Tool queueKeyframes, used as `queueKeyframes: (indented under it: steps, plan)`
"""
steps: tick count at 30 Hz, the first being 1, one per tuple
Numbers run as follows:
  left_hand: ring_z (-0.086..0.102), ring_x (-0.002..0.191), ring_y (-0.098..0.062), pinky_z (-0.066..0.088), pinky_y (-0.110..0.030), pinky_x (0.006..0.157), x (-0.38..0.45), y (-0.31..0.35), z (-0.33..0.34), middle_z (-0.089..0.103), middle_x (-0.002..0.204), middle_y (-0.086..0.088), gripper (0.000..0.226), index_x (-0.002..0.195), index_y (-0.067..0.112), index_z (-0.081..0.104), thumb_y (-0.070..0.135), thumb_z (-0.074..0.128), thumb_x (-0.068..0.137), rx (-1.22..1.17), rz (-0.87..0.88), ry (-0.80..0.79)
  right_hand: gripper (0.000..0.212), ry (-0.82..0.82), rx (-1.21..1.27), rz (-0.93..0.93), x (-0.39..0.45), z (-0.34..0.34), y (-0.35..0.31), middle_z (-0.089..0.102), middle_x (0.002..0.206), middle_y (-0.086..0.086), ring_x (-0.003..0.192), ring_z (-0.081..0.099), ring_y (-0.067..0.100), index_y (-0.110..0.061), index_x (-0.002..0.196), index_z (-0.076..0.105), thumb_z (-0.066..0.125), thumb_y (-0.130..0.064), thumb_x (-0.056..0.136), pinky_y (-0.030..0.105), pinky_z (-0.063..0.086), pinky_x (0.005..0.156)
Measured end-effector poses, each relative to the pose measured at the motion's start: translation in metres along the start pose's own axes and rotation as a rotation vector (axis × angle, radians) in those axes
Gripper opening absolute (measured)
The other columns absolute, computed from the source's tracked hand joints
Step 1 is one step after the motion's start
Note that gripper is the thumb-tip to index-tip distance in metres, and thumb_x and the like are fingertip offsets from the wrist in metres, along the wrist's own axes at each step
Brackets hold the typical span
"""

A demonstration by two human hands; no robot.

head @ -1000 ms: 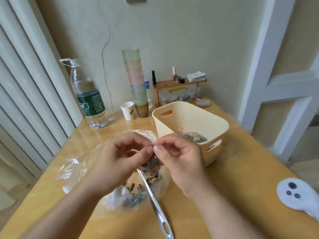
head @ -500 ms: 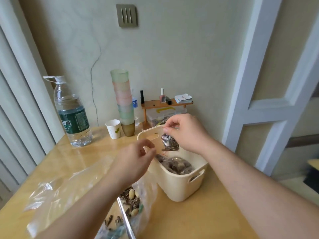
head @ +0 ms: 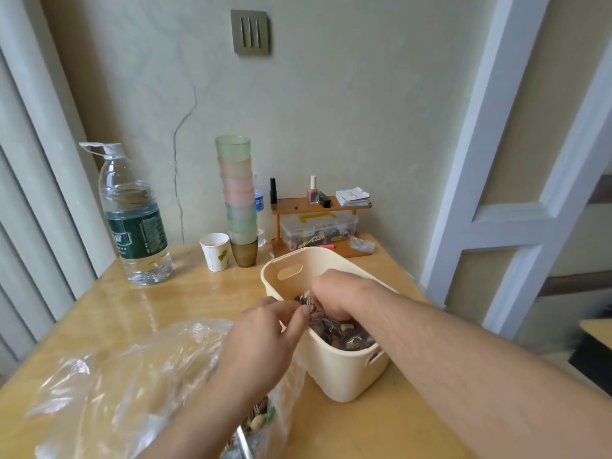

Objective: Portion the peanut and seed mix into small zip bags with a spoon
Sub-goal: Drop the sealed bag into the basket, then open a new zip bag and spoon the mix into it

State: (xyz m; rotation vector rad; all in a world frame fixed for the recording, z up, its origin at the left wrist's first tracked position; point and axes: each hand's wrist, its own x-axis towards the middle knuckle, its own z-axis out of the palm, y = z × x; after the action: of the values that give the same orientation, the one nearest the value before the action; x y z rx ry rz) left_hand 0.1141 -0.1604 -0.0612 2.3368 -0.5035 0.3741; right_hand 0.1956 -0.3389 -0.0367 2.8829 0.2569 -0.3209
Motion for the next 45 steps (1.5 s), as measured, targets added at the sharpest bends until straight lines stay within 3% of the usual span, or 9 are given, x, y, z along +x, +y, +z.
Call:
queueKeyframes:
  steps: [4, 9, 15, 19, 26, 34, 39, 41, 45]
  plan:
    - [0.057, 0.107, -0.003, 0.049, -0.024, 0.085, -0.028, -0.017, -0.013, 0.06, 0.116, 0.025, 0.03, 0.13, 0.048, 0.066, 0.037, 0.059, 0.103, -0.024, 0.16, 0.052, 0.037, 0.137, 0.254, 0.01, -0.043, -0.032, -0.008, 0.071, 0.109, -0.001, 0.093, 0.067, 0.023, -0.024, 0.109, 0.076, 0.052, -0.001, 0.093, 0.034, 0.058, 0.077]
    - [0.06, 0.093, -0.009, 0.043, -0.014, 0.071, -0.074, -0.073, -0.061, 0.055, 0.108, 0.016, 0.047, 0.095, 0.033, 0.072, -0.011, 0.071, 0.079, 0.139, 0.237, 0.179, 0.024, 0.77, 0.911, -0.19, -0.14, -0.039, -0.063, 0.07, 0.099, -0.015, 0.08, 0.059, 0.004, -0.033, 0.099, 0.077, 0.06, -0.015, 0.096, 0.019, 0.047, 0.076]
    - [0.048, 0.128, -0.042, 0.044, -0.059, 0.096, -0.1, -0.118, -0.105, 0.06, 0.131, -0.009, 0.033, 0.085, 0.037, 0.079, 0.008, 0.088, 0.072, 0.632, -0.025, 0.163, 0.032, 0.322, 0.611, -0.108, -0.152, 0.042, -0.144, 0.045, 0.114, -0.01, 0.111, 0.052, 0.014, -0.038, 0.119, 0.062, 0.056, -0.054, 0.092, 0.036, 0.05, 0.096]
    - [0.033, 0.146, -0.043, 0.033, -0.055, 0.116, -0.097, -0.131, -0.108, 0.032, 0.165, -0.015, 0.029, 0.121, 0.047, 0.073, 0.053, 0.071, 0.092, 0.61, -0.252, -0.015, 0.062, 0.17, 0.492, 0.094, -0.135, 0.071, -0.156, 0.033, 0.143, 0.006, 0.137, 0.033, 0.035, -0.033, 0.142, 0.046, 0.048, -0.072, 0.093, 0.044, 0.04, 0.108]
    - [0.071, 0.092, -0.025, 0.057, -0.034, 0.079, -0.107, -0.123, -0.084, 0.07, 0.118, -0.005, 0.081, 0.156, 0.026, 0.044, 0.056, 0.063, 0.083, 0.153, -0.465, -0.175, 0.042, 0.174, 0.291, 0.16, -0.121, 0.069, -0.169, 0.049, 0.141, 0.02, 0.13, 0.05, 0.037, -0.01, 0.141, 0.049, 0.049, -0.028, 0.103, 0.043, 0.041, 0.109]
    - [0.057, 0.117, -0.022, 0.057, -0.035, 0.093, -0.143, -0.084, -0.118, 0.035, 0.152, 0.001, 0.115, 0.164, 0.045, 0.003, 0.029, 0.077, 0.077, 0.064, -0.394, -0.467, 0.035, 0.372, 0.361, 0.11, -0.133, 0.045, -0.14, 0.054, 0.125, 0.007, 0.116, 0.058, 0.031, -0.015, 0.129, 0.058, 0.053, -0.004, 0.096, 0.04, 0.05, 0.097]
    - [0.075, 0.108, -0.029, 0.062, -0.042, 0.09, -0.143, -0.045, -0.182, 0.051, 0.152, 0.006, 0.062, 0.144, 0.049, 0.056, 0.037, 0.081, 0.088, -0.491, -0.334, -0.889, 0.03, 0.504, 0.432, -0.053, -0.143, 0.014, -0.133, 0.045, 0.102, -0.007, 0.095, 0.055, 0.024, -0.025, 0.1, 0.063, 0.059, 0.004, 0.091, 0.04, 0.05, 0.083]
    - [0.076, 0.104, -0.024, 0.062, -0.041, 0.089, -0.131, -0.045, -0.192, 0.068, 0.134, 0.009, 0.039, 0.124, 0.038, 0.074, 0.048, 0.075, 0.086, -0.466, -0.315, -0.739, 0.033, 0.521, 0.423, -0.101, -0.148, 0.009, -0.133, 0.045, 0.102, -0.007, 0.093, 0.053, 0.023, -0.027, 0.094, 0.061, 0.056, 0.006, 0.09, 0.041, 0.049, 0.082]
    - [0.064, 0.093, -0.021, 0.051, -0.036, 0.08, -0.102, -0.044, -0.158, 0.066, 0.097, -0.002, 0.027, 0.086, 0.029, 0.068, 0.055, 0.071, 0.092, -0.069, -0.249, 0.097, 0.031, 0.435, 0.3, -0.091, -0.156, 0.011, -0.131, 0.042, 0.105, -0.002, 0.095, 0.049, 0.023, -0.023, 0.107, 0.065, 0.057, 0.003, 0.092, 0.035, 0.046, 0.081]
